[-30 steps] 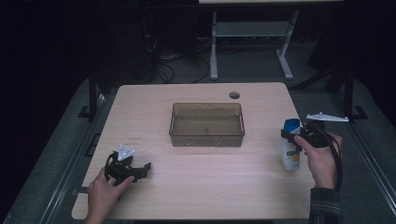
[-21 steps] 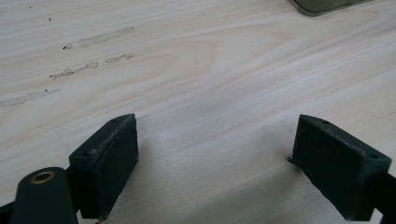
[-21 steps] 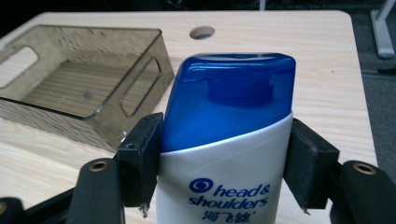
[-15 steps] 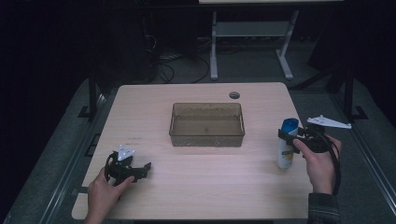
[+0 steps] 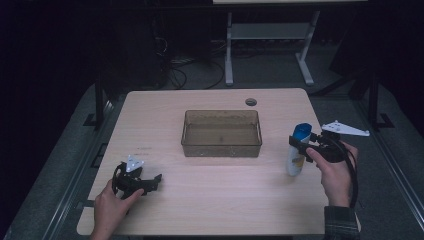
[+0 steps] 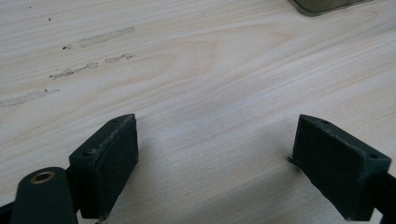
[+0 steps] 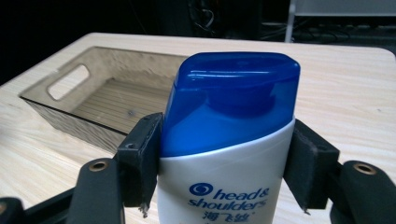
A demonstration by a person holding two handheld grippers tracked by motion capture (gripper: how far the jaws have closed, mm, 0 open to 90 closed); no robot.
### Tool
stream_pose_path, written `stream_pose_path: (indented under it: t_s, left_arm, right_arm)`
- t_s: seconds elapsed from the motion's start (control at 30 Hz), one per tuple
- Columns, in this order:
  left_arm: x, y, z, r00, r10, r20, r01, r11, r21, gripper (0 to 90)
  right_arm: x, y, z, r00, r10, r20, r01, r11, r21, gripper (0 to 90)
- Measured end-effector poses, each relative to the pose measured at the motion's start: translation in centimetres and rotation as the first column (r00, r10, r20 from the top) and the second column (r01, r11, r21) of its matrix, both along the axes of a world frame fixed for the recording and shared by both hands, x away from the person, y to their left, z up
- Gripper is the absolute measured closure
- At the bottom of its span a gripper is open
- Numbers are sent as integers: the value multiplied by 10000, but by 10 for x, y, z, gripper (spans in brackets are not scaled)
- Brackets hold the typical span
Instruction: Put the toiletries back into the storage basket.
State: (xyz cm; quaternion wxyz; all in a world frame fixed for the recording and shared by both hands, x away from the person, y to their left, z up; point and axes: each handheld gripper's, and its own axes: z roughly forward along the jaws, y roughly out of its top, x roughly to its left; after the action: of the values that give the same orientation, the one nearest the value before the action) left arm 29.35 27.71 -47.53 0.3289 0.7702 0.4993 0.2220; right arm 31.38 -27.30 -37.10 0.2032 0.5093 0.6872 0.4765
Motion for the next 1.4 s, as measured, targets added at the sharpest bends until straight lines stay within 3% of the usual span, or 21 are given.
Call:
stream_pose_path:
  t_s: [0.5, 1.03, 1.4]
  left_arm:
    - [0, 0, 0, 10000, 29, 12, -29, 10000, -39, 132]
    - [0, 0, 0, 10000, 1, -13, -1, 10000, 9, 132]
    - [0, 0, 0, 10000, -3, -27, 3, 10000, 27, 132]
  right_arm:
    - [2, 15, 15, 9979, 383, 529, -396, 9990, 228, 357]
    - [18, 33, 27, 9937, 672, 895, -720, 9961, 511, 357]
    - [30, 50, 41, 9889, 987, 1112, -1040, 9936, 433, 357]
